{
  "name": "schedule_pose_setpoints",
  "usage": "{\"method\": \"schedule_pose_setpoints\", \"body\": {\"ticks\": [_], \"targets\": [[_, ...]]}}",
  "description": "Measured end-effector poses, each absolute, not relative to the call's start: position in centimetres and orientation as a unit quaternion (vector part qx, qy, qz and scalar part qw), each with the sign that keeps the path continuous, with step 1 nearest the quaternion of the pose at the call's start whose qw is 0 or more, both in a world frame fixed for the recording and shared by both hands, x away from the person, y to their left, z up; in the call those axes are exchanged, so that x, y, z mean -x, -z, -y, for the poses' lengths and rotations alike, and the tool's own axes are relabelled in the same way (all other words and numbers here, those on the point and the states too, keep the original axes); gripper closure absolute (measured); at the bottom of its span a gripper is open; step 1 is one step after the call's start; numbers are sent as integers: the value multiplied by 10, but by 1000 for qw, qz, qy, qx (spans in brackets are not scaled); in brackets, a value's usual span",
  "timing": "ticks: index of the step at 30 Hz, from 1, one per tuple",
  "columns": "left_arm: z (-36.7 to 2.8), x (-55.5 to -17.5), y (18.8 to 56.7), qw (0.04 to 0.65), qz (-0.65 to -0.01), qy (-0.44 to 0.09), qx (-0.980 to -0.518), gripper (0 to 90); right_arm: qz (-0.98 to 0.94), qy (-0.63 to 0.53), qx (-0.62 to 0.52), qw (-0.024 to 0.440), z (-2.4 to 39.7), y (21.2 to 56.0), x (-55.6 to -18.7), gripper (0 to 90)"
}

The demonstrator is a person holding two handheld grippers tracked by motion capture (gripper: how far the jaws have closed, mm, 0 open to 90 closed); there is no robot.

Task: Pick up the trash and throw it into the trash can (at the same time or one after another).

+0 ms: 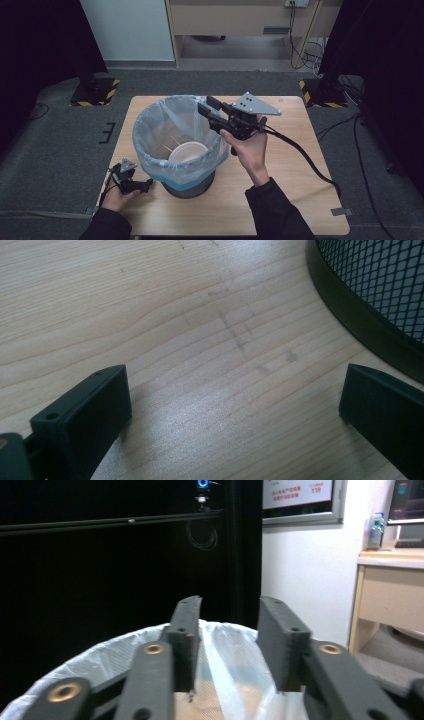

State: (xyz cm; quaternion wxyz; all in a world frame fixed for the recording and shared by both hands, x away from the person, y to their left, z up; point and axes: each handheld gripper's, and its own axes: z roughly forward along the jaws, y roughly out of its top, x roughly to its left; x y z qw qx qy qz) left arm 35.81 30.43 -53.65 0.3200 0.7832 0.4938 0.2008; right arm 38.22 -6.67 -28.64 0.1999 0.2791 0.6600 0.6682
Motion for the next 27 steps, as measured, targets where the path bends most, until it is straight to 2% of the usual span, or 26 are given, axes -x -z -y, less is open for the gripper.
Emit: {"method": "schedule_pose_setpoints", "body": {"ticks": [10,16,27], "targets": [[-304,-358,537,320,-494,-201,-783,0,-645,-632,-348,251,129,309,-398,332],[-304,-358,537,320,-494,-201,-783,0,-648,-604,-391,250,167,342,-406,290],[-304,-358,537,319,-494,-202,-783,0,-681,-531,-455,217,219,422,-411,276]]}}
